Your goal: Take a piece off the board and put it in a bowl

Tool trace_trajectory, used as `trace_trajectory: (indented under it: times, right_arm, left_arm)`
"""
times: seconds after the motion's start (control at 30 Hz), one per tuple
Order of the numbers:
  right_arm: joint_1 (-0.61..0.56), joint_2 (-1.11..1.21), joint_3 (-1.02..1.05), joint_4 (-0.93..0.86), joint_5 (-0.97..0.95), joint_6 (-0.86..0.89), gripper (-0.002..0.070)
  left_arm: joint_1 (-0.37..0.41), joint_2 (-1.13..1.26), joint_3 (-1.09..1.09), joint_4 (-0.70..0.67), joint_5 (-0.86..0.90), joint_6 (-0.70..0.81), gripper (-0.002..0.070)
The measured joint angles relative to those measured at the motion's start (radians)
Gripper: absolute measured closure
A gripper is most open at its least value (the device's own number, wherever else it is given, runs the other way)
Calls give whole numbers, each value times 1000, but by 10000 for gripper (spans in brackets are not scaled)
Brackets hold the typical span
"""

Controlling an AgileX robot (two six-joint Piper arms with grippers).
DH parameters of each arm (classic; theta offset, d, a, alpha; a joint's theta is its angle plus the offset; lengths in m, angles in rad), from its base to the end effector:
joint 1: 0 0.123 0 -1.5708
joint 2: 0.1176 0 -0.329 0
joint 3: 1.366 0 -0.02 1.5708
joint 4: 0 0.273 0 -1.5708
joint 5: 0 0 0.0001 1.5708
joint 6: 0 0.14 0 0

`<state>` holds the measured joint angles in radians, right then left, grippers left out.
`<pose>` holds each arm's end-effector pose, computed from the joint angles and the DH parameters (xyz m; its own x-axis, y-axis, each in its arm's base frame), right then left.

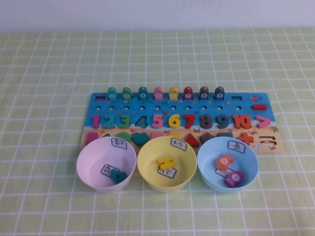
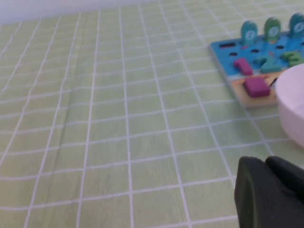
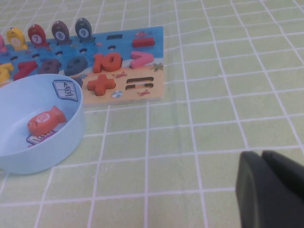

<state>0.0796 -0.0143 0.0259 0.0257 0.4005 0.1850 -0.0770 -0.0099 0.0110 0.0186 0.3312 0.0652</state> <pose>0.0758 0.0075 0.1527 -0.3296 0.1815 -0.9265 -0.0211 0.9797 0.1994 0.0788 -0.0052 0.1677 -0.2352 0.1011 -0.9667 0.0908 0.9925 0.0817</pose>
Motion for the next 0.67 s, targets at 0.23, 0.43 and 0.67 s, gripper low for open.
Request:
trace_trajectory:
  times: [0.23,0.43,0.67]
  right_arm:
    - [0,0,0,0,0,0,695]
    - [0,0,0,0,0,0,695]
    - [0,0,0,0,0,0,695]
  left_arm:
    - [15,0,13,0,21,-26,677]
    - [15,0,14,-4,36,-27,677]
    - [15,0,14,-8,37,-29,677]
